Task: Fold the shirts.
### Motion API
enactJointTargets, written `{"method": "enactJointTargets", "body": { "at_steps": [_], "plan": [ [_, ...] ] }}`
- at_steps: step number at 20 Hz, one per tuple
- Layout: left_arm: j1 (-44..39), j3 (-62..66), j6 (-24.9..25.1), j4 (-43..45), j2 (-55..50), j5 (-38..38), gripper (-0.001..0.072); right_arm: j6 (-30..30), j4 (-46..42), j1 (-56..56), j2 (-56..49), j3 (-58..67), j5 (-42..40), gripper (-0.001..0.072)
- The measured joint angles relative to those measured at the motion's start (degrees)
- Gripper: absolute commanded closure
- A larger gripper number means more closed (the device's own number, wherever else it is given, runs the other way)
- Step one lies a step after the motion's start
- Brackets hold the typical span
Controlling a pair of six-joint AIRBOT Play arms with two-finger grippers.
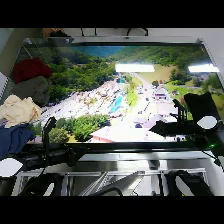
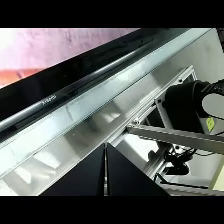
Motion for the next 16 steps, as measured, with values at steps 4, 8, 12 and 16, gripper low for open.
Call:
{"method": "enactJointTargets", "body": {
  "at_steps": [4,8,12,16],
  "plan": [
    [0.00,0.00,-0.02,0.09,0.00,0.02,0.0696,0.02,0.00,0.00,0.00,0.00,0.00,0.0693],
    [0.00,0.48,-0.02,0.20,-0.13,1.01,0.0695,0.02,0.00,0.00,0.00,0.00,-0.02,0.0693],
    [1.01,7.45,0.24,7.06,-5.03,2.21,0.0695,0.02,0.00,0.00,0.00,0.00,-0.02,0.0692],
    [7.69,22.27,0.70,17.94,-17.88,2.84,0.0150,0.02,0.00,0.00,0.00,0.00,-0.04,0.0692]
  ]
}}
